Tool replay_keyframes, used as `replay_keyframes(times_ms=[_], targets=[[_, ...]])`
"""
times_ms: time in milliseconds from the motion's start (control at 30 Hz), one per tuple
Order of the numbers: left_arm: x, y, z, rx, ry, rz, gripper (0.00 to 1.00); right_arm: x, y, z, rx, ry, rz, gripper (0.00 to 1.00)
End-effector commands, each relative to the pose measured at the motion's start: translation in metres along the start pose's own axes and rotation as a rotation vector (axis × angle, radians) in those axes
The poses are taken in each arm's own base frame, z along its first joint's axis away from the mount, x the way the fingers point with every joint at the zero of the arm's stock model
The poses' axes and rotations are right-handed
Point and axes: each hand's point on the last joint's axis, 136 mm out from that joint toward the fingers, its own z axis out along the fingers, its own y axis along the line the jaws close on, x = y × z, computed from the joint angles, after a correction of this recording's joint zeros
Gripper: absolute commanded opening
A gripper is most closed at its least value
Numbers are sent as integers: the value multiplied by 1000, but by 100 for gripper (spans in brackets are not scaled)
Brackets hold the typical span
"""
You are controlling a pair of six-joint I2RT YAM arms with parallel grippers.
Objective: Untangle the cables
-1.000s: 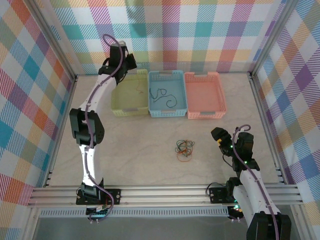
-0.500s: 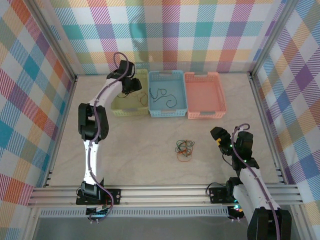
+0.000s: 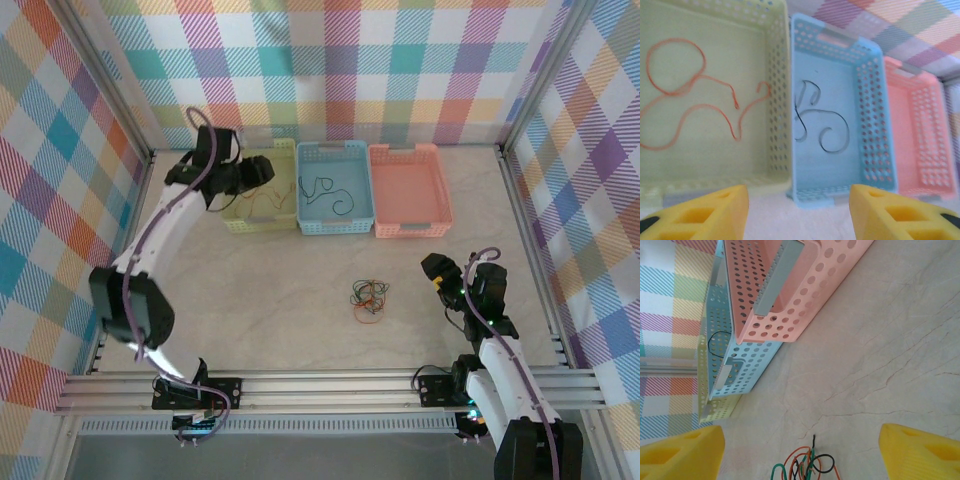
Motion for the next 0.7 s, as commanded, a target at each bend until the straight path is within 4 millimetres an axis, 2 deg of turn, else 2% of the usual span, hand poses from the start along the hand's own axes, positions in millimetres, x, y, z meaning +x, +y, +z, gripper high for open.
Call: replay_keyframes(times_ms=[0, 67, 167, 300, 400, 500, 667], targets=[[47, -32, 9, 171, 71, -24, 56, -3, 7, -2, -21, -15, -10, 78], [79, -46, 16, 221, 111, -6, 56, -4, 10, -2, -35, -15, -24, 76], [125, -60, 30, 257, 169, 52, 55, 0, 26, -4, -101, 15, -79, 76], [171, -59, 46, 310, 231, 32, 53, 15, 46, -4, -140, 165, -81, 72], [184, -64, 49, 395, 246, -27, 52, 25, 51, -7, -103, 261, -52, 66], [197, -70, 49, 391, 263, 17, 52, 38, 64, -10, -111, 358, -58, 60], [214, -69, 57, 387, 292, 35, 52, 67, 67, 4, -54, 522, -55, 45]])
